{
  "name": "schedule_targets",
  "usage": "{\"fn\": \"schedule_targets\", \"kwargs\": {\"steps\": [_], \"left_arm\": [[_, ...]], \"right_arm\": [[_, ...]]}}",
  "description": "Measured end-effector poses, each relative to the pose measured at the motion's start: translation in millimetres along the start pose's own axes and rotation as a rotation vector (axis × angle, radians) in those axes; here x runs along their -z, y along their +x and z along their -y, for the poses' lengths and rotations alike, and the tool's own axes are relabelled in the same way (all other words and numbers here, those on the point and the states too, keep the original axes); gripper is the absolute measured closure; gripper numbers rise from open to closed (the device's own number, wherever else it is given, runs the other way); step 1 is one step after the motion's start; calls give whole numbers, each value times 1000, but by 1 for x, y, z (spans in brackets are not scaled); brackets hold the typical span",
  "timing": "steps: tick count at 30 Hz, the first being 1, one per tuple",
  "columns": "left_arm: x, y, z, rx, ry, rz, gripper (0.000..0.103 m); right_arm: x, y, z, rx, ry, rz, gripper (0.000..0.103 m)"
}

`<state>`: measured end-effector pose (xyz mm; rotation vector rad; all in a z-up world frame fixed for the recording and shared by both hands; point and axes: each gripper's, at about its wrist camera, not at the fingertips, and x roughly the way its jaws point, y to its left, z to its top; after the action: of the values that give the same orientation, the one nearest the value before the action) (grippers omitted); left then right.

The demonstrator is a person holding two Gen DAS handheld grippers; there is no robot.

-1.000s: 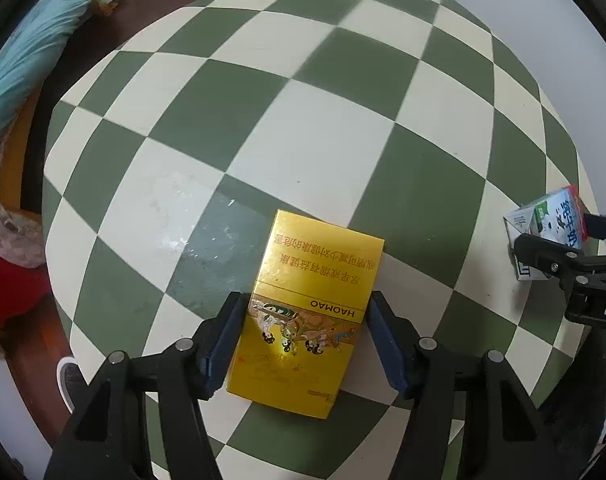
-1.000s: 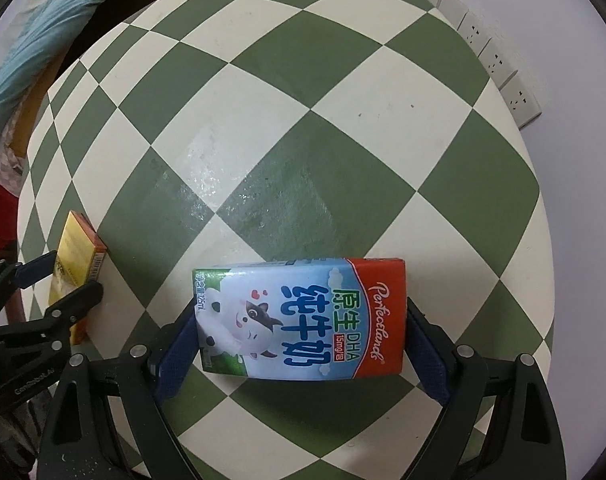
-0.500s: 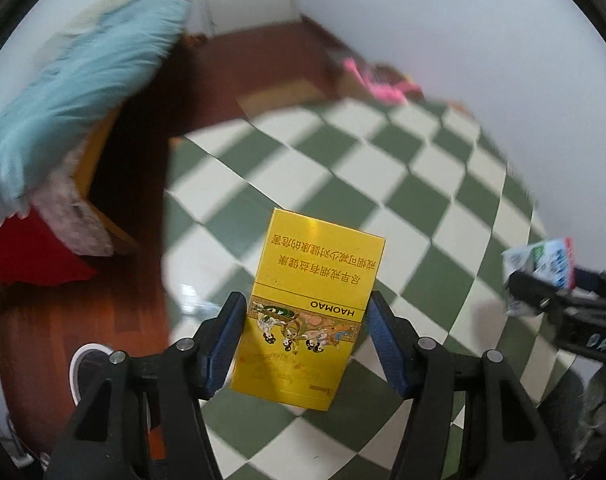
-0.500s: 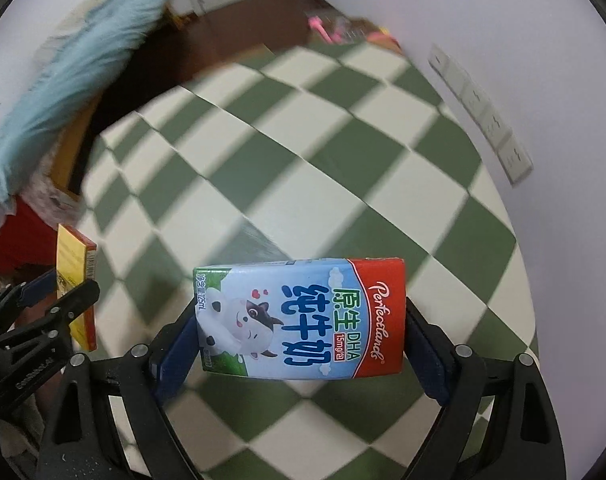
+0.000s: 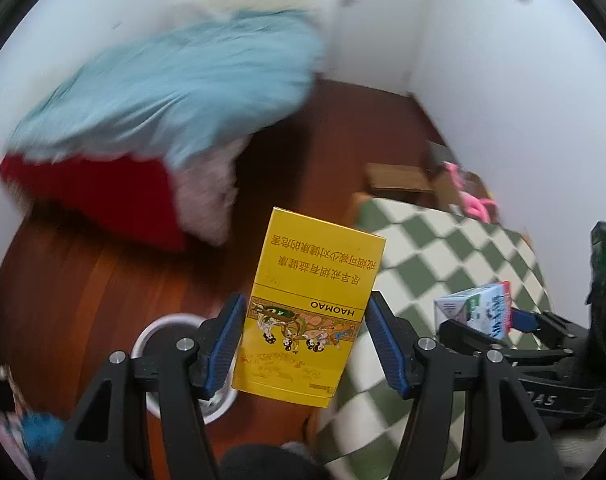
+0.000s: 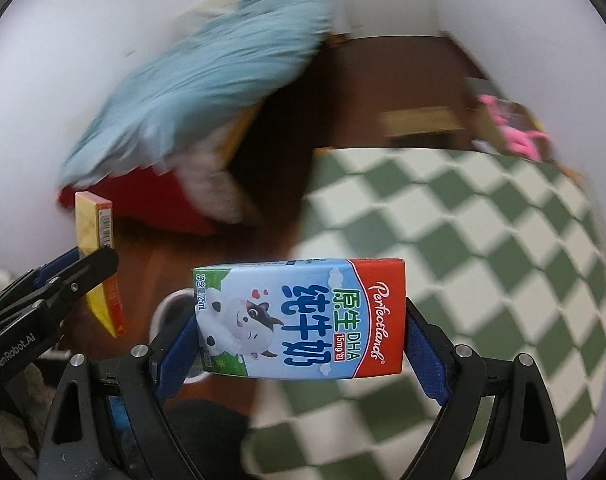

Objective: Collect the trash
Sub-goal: 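Lift the yellow box and milk carton and carry them over the bin, then open both grippers over the bin to drop the box and carton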

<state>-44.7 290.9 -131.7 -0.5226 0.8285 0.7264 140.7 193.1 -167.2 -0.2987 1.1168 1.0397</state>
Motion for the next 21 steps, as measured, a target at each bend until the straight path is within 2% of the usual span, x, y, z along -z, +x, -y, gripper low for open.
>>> {"fn": "schedule_targets", "kwargs": {"steps": [5, 9, 12, 16, 18, 20, 21], "left_arm": [[24, 40, -121, -50, -224, -111, 45], [51, 88, -208, -33, -416, -223, 45], [62, 123, -245, -13, -498, -287, 45], [68, 157, -276, -32, -536, -351, 44], [72, 175, -286, -38, -552, -381, 36], [77, 182, -295, -50, -566, -391, 6], [80, 183, -298, -62, -566, -394, 3]], "right_arm": [[5, 89, -99, -73, -121, -152, 11], [21, 164, -158, -80, -206, -282, 11], [34, 215, -186, -72, -249, -369, 11], [50, 275, -217, -34, -315, -465, 11], [59, 303, -230, -21, -339, -518, 11], [65, 322, -235, -17, -362, -556, 10], [67, 334, -239, -5, -369, -577, 10]]}}
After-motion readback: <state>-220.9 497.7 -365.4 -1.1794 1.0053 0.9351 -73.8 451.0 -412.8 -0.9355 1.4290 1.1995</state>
